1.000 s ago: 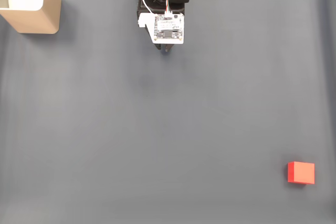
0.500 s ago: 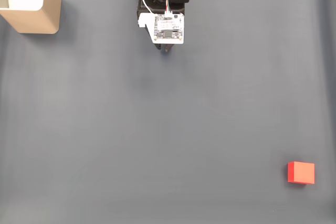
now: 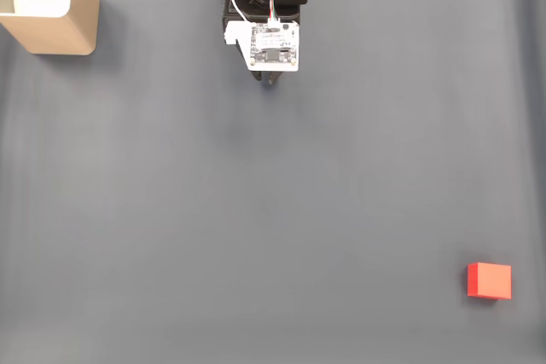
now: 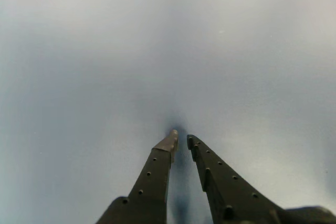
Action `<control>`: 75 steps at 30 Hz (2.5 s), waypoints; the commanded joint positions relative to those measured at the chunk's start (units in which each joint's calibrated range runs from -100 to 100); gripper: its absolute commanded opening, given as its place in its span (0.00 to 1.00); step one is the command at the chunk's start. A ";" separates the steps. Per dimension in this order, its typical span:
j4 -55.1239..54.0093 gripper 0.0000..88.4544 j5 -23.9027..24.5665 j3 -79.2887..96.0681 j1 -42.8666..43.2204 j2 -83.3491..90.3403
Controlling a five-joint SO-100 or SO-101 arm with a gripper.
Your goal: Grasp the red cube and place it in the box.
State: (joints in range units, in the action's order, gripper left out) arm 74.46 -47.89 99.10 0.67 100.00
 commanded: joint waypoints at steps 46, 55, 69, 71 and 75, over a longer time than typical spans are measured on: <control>1.11 0.03 -0.20 0.72 0.18 -0.26; 1.11 0.03 -0.20 0.72 0.18 -0.26; 1.11 0.03 -0.24 0.72 0.11 -0.26; 1.19 0.03 -0.39 0.72 0.54 -0.17; 0.54 0.00 -1.76 0.72 0.54 -0.17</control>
State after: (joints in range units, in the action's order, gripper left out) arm 74.46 -48.28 99.10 0.67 100.00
